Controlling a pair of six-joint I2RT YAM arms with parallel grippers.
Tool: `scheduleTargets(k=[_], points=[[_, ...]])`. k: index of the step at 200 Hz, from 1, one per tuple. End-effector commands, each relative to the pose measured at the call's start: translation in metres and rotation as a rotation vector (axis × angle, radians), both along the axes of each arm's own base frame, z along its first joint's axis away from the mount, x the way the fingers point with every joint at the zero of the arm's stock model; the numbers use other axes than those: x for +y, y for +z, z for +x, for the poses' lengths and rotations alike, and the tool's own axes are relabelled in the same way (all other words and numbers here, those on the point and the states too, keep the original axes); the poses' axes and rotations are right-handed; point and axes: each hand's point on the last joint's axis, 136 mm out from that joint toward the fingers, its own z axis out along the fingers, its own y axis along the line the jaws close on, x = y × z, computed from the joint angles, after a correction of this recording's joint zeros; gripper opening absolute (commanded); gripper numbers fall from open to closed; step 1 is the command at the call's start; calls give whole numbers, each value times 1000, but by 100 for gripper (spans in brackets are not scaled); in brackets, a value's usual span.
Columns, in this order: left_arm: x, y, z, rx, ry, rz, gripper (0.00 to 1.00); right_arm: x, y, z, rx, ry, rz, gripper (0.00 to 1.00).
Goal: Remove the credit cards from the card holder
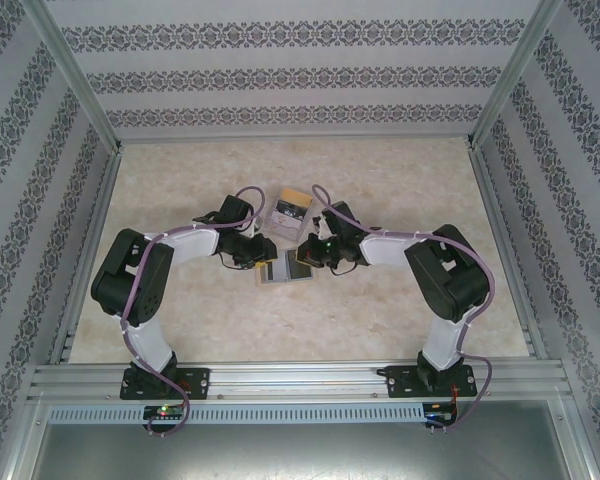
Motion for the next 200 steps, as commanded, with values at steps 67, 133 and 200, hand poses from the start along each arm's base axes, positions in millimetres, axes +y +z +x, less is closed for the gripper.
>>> scheduleTargets(k=[67, 133, 200], points=[[12, 29, -1, -45, 28, 21, 27, 37, 7, -12, -6, 89, 36, 19], [17, -6, -13, 70, 36, 69, 17, 32, -10, -11, 30, 53, -38, 21], [19, -27, -22, 145, 41, 87, 11, 31, -16, -13, 43, 55, -46, 21]])
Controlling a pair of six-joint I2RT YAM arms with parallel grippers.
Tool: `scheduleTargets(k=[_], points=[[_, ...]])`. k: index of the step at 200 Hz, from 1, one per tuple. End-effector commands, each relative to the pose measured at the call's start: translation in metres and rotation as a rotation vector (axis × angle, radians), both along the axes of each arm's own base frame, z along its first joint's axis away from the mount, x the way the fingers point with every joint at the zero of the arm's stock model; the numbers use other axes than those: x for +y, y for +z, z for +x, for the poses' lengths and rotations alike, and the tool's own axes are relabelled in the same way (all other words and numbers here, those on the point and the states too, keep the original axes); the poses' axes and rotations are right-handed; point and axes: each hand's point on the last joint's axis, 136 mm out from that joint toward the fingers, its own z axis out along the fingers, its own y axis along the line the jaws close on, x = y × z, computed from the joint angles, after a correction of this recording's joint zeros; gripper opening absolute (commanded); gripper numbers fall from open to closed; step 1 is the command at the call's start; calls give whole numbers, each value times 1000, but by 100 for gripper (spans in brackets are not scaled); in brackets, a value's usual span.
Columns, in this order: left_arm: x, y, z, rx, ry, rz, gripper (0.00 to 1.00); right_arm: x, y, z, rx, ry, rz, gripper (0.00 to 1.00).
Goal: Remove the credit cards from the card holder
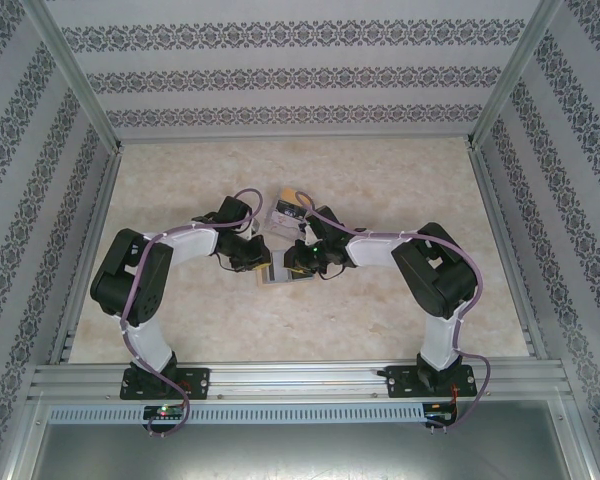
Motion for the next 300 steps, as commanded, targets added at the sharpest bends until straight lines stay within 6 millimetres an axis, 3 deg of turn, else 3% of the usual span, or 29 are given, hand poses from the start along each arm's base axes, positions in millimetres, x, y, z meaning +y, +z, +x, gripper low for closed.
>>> scheduleTargets(k=[1, 63, 91, 111, 137, 172, 222, 264, 300], points=[[12, -21, -13, 91, 24, 56, 11, 3, -5, 3, 11, -5, -12, 21], [13, -28, -18, 111, 24, 58, 11, 14, -7, 4, 27, 22, 19, 21], [12, -30, -19, 116, 26, 53, 11, 16, -3, 5, 16, 27, 36, 15], [12, -27, -18, 105, 22, 54, 13, 13, 1, 9, -4, 12, 41, 6], [17, -18, -14, 74, 8, 88, 26, 0, 7, 13, -33, -16, 29, 2], [18, -20, -12, 75, 11, 84, 27, -20, 2, 14, -30, -50, 9, 1], [17, -19, -11, 72, 9, 73, 26, -33, 5, 16, -47, -73, -1, 0], [7, 6, 4, 10, 0, 9, 29, -42, 33, 18, -151, -59, 17, 0], [-8, 52, 20, -87, 1, -137, 36, -52, 59, 20, -226, -57, 71, 0]])
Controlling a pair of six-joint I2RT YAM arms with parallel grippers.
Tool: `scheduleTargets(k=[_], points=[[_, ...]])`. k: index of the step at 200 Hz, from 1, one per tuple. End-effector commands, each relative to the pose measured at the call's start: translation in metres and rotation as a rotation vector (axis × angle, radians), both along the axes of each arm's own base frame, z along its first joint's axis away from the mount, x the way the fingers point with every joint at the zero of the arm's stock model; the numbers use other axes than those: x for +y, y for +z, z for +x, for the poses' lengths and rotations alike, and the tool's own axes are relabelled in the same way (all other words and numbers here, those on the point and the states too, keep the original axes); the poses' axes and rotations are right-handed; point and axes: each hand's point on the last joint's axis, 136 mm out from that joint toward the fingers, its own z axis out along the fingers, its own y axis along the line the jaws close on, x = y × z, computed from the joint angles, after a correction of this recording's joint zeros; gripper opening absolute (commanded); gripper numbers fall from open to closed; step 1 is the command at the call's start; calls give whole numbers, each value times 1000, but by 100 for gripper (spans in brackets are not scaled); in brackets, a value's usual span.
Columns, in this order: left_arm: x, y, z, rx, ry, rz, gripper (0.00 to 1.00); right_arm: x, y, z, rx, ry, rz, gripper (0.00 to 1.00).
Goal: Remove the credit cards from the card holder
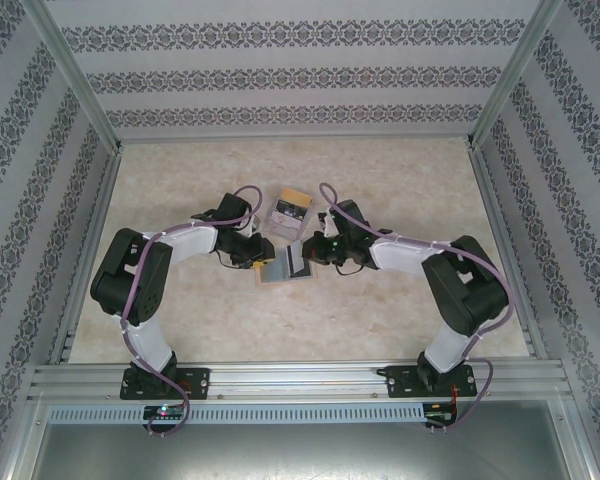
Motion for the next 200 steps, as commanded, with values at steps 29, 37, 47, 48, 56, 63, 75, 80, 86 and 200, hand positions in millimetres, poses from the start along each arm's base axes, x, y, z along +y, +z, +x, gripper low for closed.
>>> scheduleTargets(k=[29, 37, 47, 48, 56, 63, 75, 80, 86, 200], points=[[-14, 84, 24, -179, 15, -229, 49, -11, 44, 14, -148, 3, 120, 0], [-17, 94, 26, -197, 13, -271, 54, -10, 53, 18, -160, 5, 156, 0], [-24, 104, 29, -212, 3, -332, 60, -8, 64, 21, -174, 11, 198, 0], [-25, 105, 29, -213, 1, -338, 61, -8, 65, 21, -175, 11, 203, 0], [-30, 112, 32, -220, -8, -378, 65, -6, 74, 21, -187, 19, 245, 0], [-32, 115, 34, -220, -10, -399, 69, -6, 83, 22, -198, 21, 284, 0], [-35, 119, 36, -222, -19, -424, 74, -7, 96, 24, -217, 23, 340, 0], [-37, 121, 37, -226, -27, -435, 76, -8, 102, 25, -223, 23, 360, 0], [-39, 125, 39, -236, -36, -452, 81, -9, 107, 25, -228, 23, 382, 0], [-69, 200, 65, -377, -111, -637, 57, -24, 171, 44, -288, 53, 624, 0]])
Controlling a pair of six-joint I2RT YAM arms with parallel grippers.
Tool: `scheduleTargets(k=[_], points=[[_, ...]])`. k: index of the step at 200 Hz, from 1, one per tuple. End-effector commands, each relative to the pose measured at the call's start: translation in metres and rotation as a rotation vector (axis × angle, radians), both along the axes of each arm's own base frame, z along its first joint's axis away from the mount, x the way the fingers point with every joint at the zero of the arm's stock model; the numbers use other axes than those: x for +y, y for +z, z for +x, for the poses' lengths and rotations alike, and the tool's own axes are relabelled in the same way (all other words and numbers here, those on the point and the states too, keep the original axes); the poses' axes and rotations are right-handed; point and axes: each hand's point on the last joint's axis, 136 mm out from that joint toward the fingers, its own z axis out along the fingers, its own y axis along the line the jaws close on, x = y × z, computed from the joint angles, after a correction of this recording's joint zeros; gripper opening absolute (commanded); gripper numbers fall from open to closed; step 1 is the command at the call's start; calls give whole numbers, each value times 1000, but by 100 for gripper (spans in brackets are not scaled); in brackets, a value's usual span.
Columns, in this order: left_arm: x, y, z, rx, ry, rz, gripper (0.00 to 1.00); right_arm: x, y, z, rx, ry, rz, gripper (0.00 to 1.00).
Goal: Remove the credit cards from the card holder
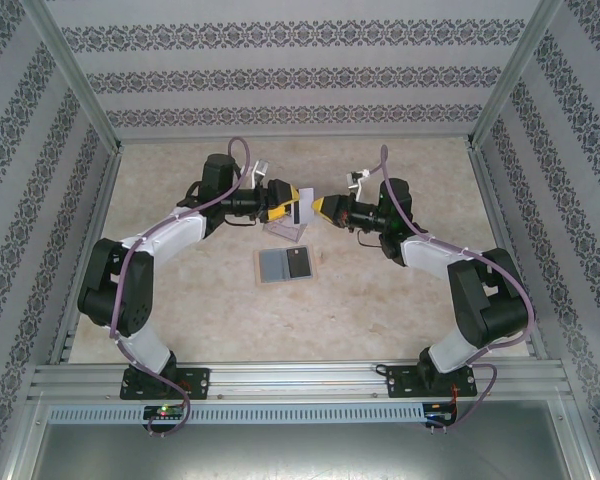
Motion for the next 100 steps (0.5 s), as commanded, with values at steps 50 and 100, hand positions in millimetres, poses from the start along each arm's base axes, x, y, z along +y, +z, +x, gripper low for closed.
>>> scheduleTargets(k=[50, 100], points=[[-15, 35, 8, -62, -17, -104, 6, 4, 34, 3, -62, 57, 90, 4], [-12, 46, 8, -49, 39, -140, 1, 17, 33, 5, -18, 60, 122, 25]])
